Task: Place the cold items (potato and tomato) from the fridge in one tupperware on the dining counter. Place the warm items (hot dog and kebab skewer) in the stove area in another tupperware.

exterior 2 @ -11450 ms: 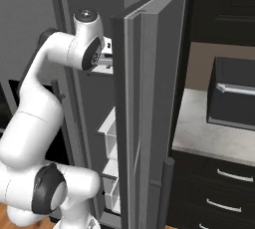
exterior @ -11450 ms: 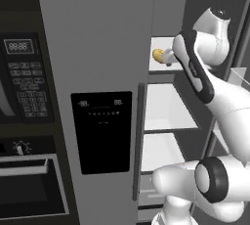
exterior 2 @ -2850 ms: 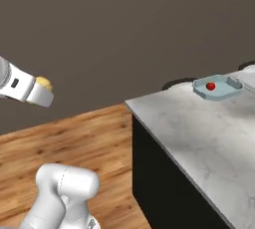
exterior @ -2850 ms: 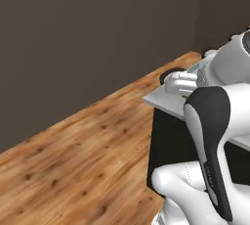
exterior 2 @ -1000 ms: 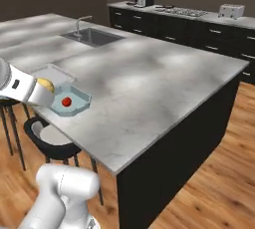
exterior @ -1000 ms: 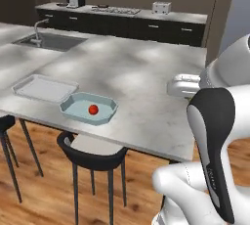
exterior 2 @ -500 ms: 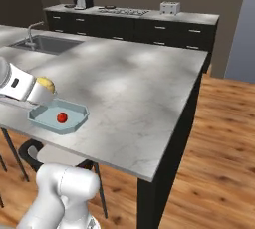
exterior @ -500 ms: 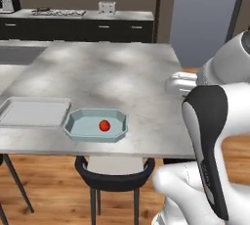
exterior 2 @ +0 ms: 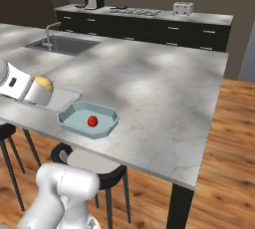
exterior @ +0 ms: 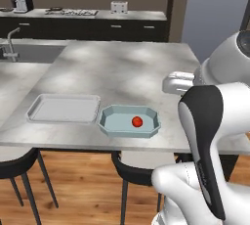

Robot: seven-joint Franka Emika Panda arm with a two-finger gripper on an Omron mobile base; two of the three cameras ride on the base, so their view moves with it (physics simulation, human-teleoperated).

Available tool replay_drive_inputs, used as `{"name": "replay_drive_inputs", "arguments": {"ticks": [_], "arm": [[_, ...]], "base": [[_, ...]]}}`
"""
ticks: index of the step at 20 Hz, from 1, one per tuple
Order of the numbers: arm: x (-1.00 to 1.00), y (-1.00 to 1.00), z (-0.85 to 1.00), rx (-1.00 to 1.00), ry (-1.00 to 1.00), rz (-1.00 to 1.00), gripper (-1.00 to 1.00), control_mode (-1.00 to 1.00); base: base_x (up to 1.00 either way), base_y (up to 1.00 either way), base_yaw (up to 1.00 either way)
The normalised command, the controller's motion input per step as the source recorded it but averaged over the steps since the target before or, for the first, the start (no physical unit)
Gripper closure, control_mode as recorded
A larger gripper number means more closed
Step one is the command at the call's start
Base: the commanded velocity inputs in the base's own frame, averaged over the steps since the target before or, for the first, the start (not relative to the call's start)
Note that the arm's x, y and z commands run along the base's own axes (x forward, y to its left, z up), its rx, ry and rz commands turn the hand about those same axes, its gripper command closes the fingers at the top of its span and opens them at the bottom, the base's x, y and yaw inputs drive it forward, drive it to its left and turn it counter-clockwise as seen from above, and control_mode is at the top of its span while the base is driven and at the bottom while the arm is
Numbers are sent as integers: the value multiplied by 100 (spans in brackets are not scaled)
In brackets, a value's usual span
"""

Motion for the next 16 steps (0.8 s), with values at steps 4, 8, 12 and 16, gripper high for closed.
{"name": "replay_drive_inputs", "arguments": {"ticks": [4, 8, 12, 16], "arm": [[75, 10, -21, 4, 14, 23, 100, -100], [95, 14, -70, -1, 22, 97, 100, -100], [73, 9, -83, -8, 44, 92, 100, -100], [73, 7, -77, -12, 36, 62, 100, -100]], "base": [[25, 9, 0], [0, 0, 0], [0, 0, 0], [0, 0, 0]]}}
